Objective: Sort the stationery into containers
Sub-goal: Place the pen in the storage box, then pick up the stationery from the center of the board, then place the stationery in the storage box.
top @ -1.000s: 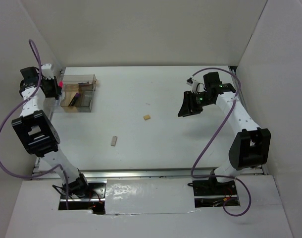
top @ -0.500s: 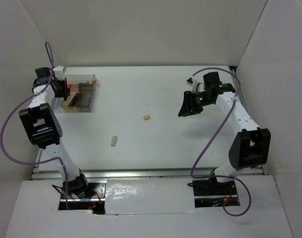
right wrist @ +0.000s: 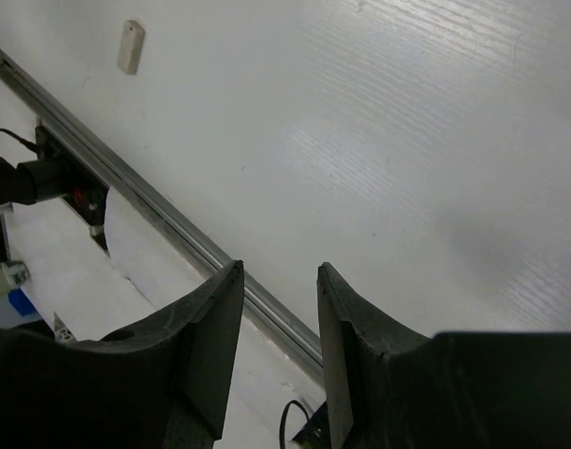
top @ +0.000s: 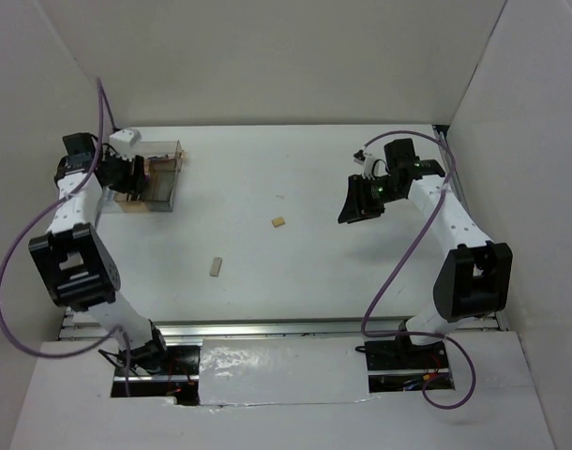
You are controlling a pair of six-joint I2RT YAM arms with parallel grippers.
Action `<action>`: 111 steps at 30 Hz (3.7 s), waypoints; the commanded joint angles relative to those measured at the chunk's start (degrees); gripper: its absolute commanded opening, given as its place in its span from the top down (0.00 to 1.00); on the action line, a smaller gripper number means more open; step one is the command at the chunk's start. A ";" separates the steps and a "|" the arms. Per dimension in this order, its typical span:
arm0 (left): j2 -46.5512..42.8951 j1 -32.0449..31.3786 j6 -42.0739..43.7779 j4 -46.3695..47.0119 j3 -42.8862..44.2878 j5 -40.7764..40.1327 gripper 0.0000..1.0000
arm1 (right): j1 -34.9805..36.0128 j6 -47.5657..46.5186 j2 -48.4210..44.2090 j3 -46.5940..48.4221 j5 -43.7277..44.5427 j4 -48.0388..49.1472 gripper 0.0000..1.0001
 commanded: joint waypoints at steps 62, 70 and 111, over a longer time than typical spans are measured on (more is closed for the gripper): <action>-5.87 -42.16 -13.85 -4.97 -27.61 -20.39 0.72 | 2.07 -2.92 2.63 -0.07 -0.92 -1.56 0.59; -8.05 -39.45 -14.21 -5.50 -26.47 -16.71 0.91 | 1.98 -2.84 2.55 -0.42 -1.18 -1.30 0.60; 19.72 -11.76 -6.91 -4.53 26.97 -17.76 0.41 | 3.39 -2.75 3.34 0.11 0.40 -1.92 0.56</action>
